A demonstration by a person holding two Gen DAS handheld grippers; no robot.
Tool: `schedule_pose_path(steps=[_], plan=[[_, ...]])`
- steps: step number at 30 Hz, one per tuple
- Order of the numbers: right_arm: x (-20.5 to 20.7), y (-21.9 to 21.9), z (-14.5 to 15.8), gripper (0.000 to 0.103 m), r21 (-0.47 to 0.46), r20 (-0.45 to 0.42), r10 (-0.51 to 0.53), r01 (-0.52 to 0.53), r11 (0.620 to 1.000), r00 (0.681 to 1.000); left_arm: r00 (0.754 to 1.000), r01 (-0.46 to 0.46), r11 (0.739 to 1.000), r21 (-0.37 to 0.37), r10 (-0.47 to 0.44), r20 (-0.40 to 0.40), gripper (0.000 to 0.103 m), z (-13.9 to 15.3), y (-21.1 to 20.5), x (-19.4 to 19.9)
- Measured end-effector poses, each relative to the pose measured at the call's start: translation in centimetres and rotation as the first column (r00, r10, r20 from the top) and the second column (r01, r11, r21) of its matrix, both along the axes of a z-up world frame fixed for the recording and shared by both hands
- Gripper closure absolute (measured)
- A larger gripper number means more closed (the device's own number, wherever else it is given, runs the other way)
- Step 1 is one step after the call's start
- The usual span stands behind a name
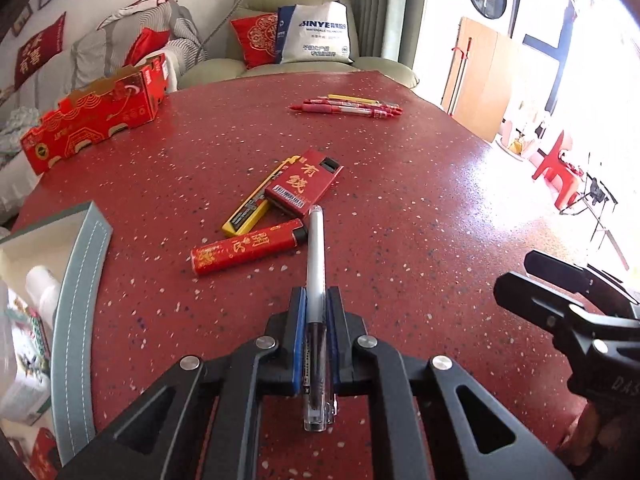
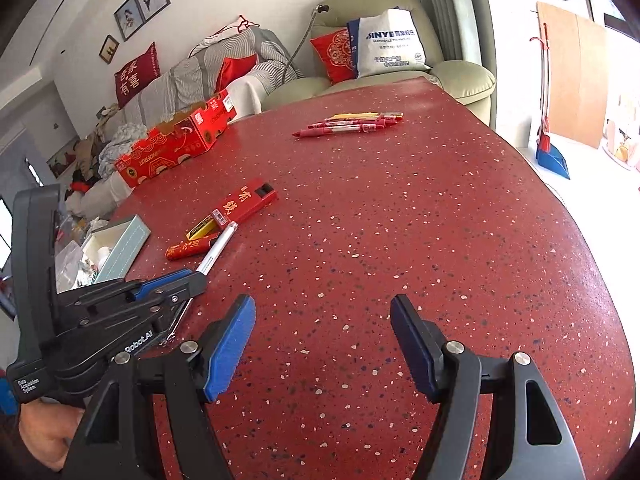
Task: Organize rigid objects
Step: 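Grasp the silver pen with the left tool, then reach the right tool toward the red lighter while the left tool holds the pen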
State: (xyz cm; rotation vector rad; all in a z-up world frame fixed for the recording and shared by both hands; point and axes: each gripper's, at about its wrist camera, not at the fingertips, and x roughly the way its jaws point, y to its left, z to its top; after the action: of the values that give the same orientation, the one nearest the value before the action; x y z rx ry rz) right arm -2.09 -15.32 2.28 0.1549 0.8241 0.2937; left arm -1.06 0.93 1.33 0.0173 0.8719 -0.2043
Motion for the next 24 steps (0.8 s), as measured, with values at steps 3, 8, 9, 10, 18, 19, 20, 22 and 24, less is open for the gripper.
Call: schedule_pose_path(steps=[3,8,9,10,18,19,20,22,24], plan=[[1.3,1.6,0.1,0.032,-0.024,-0.013,0.046,-0.046,0.999,0.999,0.999,-0.051,0.999,-0.010,0.051,0.000,0.092,0.1,1.7,-0.8],[3.9,5.8,0.6,0.032,-0.071,-0.018,0.144,-0.145,0.987,0.989,0.987,-0.158,0.987,-0.017,0.157,-0.015,0.093,-0.1,3.8,-1.3],[4.5,6.7,0.5,0.032,-0.068,-0.024,0.162,-0.163,0.984,0.987,0.981,-0.193,0.981,-0.028,0.192,-0.017,0.093,-0.1,4.5,-1.4],[5.0,7.6,0.5,0.032,-0.064,-0.028,0.174,-0.176,0.982,0.984,0.974,-0.224,0.974,-0.038,0.224,-0.020,0.093,-0.2,5.1,-1.6],[7.1,14.5,-0.5,0.032,-0.106,-0.069,0.228,-0.234,0.966,0.971,0.941,-0.339,0.940,-0.045,0.338,-0.038,0.093,-0.6,7.0,-2.2],[7.2,15.1,-0.6,0.032,-0.118,-0.076,0.228,-0.236,0.965,0.971,0.941,-0.339,0.940,-0.034,0.338,-0.036,0.093,-0.5,6.9,-2.2],[7.3,15.7,-0.9,0.032,-0.128,-0.086,0.227,-0.237,0.963,0.970,0.940,-0.339,0.940,-0.032,0.338,-0.036,0.093,-0.6,6.9,-2.2],[7.4,16.7,-1.0,0.032,-0.170,-0.080,0.216,-0.227,0.959,0.973,0.940,-0.340,0.939,-0.047,0.339,-0.040,0.092,-0.6,7.1,-2.1],[7.7,17.4,-1.0,0.032,-0.193,-0.078,0.213,-0.225,0.955,0.974,0.939,-0.343,0.938,-0.059,0.341,-0.042,0.092,-0.7,7.3,-2.1]])
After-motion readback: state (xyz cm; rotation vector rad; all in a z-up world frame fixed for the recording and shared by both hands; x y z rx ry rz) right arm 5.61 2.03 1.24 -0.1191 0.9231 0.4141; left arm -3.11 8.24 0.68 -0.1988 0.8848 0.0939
